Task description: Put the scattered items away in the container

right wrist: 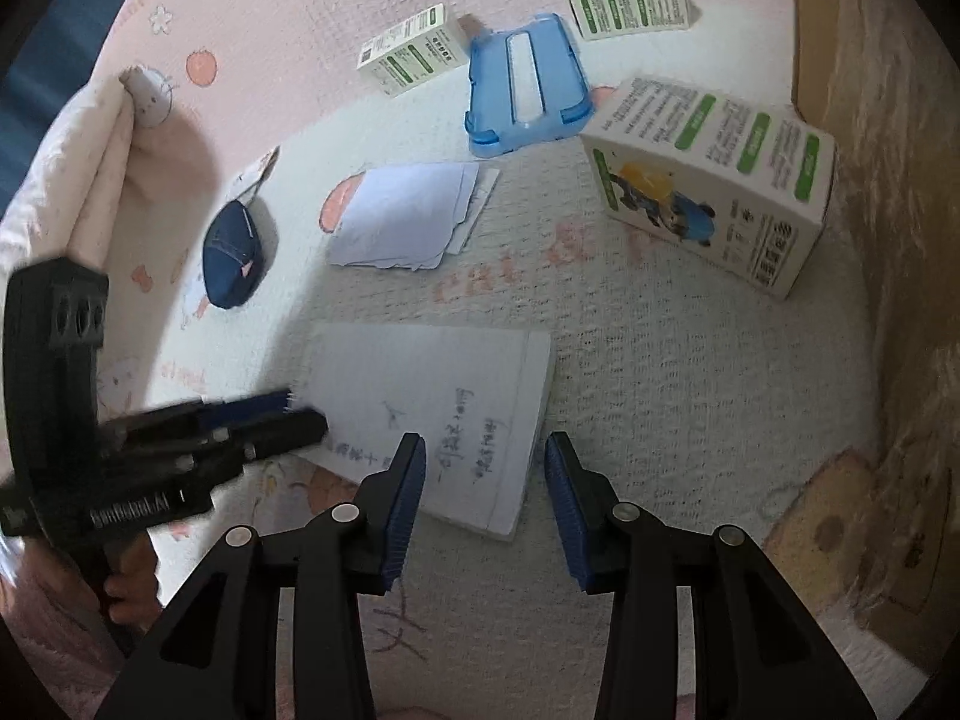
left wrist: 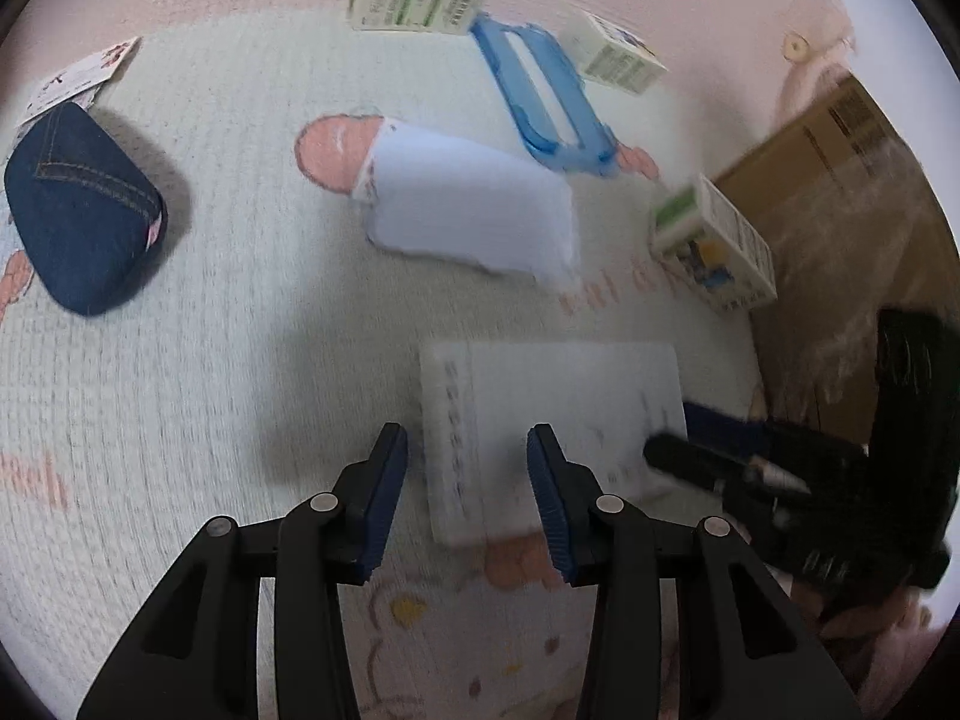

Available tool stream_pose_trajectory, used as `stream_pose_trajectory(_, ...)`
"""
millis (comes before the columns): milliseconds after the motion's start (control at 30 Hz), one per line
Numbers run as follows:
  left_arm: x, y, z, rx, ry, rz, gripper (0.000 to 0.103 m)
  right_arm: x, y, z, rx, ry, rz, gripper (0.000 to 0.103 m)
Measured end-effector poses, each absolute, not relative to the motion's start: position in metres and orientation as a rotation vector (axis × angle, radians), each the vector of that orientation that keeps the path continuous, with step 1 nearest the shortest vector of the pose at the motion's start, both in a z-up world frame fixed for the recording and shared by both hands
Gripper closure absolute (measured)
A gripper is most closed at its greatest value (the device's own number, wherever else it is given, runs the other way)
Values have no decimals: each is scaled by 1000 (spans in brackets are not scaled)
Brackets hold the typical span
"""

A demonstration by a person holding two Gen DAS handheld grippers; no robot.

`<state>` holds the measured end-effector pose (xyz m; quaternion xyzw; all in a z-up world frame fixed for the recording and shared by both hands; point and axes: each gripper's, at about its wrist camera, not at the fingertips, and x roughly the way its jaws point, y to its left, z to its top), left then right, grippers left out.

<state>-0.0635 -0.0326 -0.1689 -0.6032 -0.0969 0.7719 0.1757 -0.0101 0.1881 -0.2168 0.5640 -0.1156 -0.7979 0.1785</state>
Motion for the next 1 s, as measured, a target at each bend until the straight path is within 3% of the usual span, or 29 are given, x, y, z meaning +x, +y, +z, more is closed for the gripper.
stream_pose_trajectory(100,-71,-34,-173,-1719,-360,2165,57,-15,177,-219,1609,-247,-2266,64)
stream_pose_trajectory(233,-68,-39,-173,-1711,-394,2166,59,-23,185,-226,1568,-403,-2233,52)
stream_pose_trajectory(333,-65,-43,-172,-1714,-430,2172,64,-23,192,-228,1550,-466,-2216,52)
stream_pose_trajectory(367,-65,-43,-171,-1716,-423,2176,66,-22,192,-227,1547,-456,-2229,57)
stream_pose_trajectory(400,-64,-43,-170,-1716,-416,2181,67,-20,190,-226,1550,-392,-2267,70)
stream_pose_trajectory(500,-60,-43,-163,-1708,-397,2198,68,-15,188,-221,1534,-356,-2310,79)
stream_pose_trajectory(700,-53,-43,-127,-1604,-427,2234,68,-3,186,-180,1388,-248,-2428,84)
stream_pose_trajectory(1000,-54,-29,-40,-1333,-440,2297,69,12,215,-106,1139,-354,-2544,85)
